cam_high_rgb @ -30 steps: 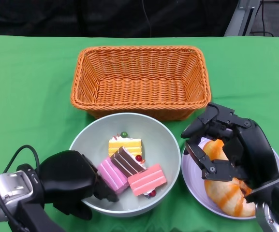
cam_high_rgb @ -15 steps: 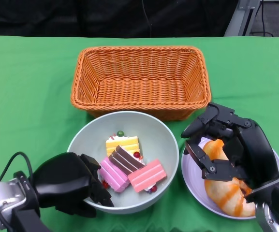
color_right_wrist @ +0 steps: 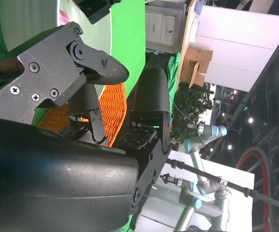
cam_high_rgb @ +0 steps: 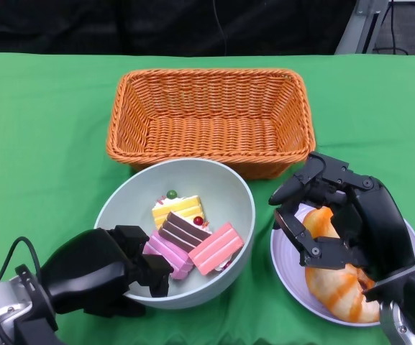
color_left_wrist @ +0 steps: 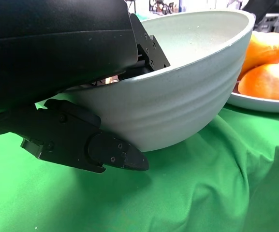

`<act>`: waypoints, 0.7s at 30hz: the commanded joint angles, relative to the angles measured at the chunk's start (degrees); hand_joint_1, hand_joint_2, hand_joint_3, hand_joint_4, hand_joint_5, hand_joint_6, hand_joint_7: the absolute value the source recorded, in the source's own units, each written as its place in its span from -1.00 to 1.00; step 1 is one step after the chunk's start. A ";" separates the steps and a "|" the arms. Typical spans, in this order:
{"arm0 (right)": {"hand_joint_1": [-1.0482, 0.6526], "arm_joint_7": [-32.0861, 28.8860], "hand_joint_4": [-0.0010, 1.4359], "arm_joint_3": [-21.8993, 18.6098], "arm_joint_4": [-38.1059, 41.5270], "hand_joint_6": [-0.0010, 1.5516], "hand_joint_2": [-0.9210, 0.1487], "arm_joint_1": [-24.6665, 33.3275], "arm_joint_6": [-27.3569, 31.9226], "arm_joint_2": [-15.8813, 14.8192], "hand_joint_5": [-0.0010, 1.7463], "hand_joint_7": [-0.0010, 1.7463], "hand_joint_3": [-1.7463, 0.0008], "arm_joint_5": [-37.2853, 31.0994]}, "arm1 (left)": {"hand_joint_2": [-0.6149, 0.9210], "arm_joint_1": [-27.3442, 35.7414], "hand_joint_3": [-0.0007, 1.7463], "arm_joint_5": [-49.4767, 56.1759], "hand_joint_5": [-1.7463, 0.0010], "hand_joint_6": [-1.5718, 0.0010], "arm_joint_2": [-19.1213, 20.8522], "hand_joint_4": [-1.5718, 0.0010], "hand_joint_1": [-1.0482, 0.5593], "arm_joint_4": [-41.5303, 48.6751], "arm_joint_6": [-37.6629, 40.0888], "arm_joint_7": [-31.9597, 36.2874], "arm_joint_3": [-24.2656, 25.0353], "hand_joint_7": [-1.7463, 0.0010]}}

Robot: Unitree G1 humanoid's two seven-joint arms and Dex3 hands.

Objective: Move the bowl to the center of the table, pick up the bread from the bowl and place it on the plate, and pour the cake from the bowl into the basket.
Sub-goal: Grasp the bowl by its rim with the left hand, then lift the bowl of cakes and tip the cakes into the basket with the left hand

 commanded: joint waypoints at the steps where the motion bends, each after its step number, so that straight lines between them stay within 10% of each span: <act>1: 0.11 -0.21 -0.05 -0.16 -0.60 -0.10 -0.27 0.24 -0.30 -0.15 0.69 0.34 -0.09 0.46 | 1.00 -0.37 -0.73 0.92 -1.00 0.41 0.64 0.24 0.07 1.15 -1.26 1.44 -1.14 -0.88; 5: 0.11 -0.42 -0.05 -0.22 -0.49 -0.10 -0.28 0.13 -0.36 -0.26 0.68 0.33 -0.09 0.08 | 1.00 -0.61 -0.74 -0.01 -0.98 0.23 1.17 0.26 0.05 1.41 -3.02 1.55 -1.17 -0.52; 21: 0.13 0.31 -0.04 -0.48 0.88 -0.10 -0.26 -0.57 -0.28 -0.15 0.69 0.32 -0.09 1.27 | 1.00 2.11 -0.62 -5.17 -1.00 0.32 2.43 0.25 0.17 0.12 -11.08 5.49 5.48 -0.73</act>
